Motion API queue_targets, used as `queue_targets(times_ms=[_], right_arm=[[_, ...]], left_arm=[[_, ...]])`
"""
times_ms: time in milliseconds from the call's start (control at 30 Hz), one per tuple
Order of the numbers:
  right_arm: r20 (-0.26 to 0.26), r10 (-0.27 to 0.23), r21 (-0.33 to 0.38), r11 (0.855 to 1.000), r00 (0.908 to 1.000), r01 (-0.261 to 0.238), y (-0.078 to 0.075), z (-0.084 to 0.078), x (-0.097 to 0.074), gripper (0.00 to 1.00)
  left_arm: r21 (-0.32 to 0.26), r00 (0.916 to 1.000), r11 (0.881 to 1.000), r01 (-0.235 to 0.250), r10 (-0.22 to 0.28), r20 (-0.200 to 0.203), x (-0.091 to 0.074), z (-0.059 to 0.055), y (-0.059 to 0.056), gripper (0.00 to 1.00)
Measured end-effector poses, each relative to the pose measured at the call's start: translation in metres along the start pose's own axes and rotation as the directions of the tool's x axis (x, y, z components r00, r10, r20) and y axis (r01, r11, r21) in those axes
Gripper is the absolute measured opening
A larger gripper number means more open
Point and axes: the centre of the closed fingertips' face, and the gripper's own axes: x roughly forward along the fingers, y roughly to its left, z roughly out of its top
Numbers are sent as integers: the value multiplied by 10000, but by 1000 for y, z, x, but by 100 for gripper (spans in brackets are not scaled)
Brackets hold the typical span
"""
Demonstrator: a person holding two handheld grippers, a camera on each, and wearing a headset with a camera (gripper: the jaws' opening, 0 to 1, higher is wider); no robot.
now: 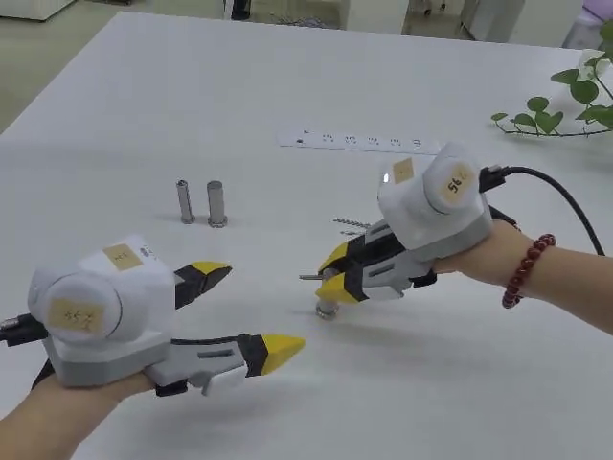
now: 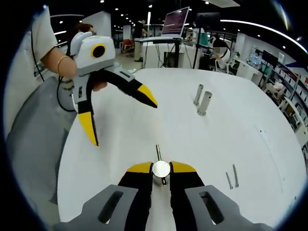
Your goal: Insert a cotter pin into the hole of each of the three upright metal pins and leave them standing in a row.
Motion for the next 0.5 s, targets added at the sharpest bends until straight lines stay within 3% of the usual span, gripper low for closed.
queue_targets(times_ms=[500], right_arm=[[-263, -358, 149, 9992, 9990, 362, -7, -24, -24, 13]], left_arm=[[156, 9998, 9998, -118, 120, -175, -13, 0, -3, 76]])
